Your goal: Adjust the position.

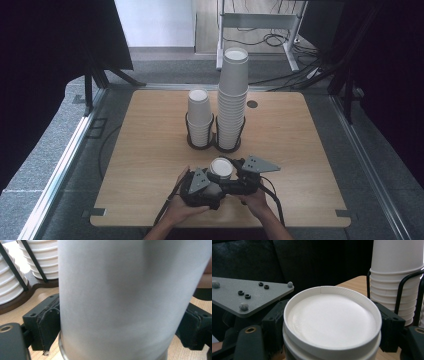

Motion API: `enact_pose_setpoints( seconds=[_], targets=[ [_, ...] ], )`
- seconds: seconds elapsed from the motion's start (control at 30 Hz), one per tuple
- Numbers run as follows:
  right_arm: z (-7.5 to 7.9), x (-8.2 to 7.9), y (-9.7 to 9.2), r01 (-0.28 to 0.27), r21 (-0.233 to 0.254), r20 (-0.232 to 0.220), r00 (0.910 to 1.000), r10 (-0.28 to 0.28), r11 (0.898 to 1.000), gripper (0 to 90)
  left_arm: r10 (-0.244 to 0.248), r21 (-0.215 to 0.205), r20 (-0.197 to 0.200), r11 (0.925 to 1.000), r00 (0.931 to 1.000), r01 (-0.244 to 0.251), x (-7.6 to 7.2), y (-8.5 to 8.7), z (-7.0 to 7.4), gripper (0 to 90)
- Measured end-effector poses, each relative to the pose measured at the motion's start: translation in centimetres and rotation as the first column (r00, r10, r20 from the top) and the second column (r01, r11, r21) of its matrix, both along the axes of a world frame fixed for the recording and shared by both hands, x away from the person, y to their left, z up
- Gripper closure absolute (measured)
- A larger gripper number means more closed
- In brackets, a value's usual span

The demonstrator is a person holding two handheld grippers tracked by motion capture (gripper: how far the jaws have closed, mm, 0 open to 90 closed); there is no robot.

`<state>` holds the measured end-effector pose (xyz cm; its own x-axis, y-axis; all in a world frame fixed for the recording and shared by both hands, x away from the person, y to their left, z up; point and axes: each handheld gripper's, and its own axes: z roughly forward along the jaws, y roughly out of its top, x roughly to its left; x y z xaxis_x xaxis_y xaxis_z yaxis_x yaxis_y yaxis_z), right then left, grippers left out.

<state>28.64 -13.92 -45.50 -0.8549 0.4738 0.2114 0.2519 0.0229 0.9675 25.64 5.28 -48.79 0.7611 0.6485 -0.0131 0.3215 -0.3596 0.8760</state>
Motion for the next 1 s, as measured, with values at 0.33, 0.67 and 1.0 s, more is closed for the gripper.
enact_pose_setpoints(
  seconds=[0.33,0.67,1.0],
  targets=[
    [-0.1,0.1,-0.1,-0.009,0.004,-0.005,0.9999,0.009,1.000,24.6,-0.012,0.043,0.006,0.9990,0.9999,0.012,0.0,0.0,0.2,11.9],
    [0.0,0.1,-0.1,-0.019,-0.004,-0.028,0.9994,0.019,1.000,13.7,0.023,0.088,0.048,0.9957,0.9986,-0.027,0.2,0.5,0.4,12.7],
    [1.1,0.2,-1.9,-0.001,-0.013,-0.018,0.9998,0.001,1.000,13.4,0.078,0.141,0.104,0.9856,0.9915,-0.093,1.1,2.0,1.0,12.8]
  ],
)
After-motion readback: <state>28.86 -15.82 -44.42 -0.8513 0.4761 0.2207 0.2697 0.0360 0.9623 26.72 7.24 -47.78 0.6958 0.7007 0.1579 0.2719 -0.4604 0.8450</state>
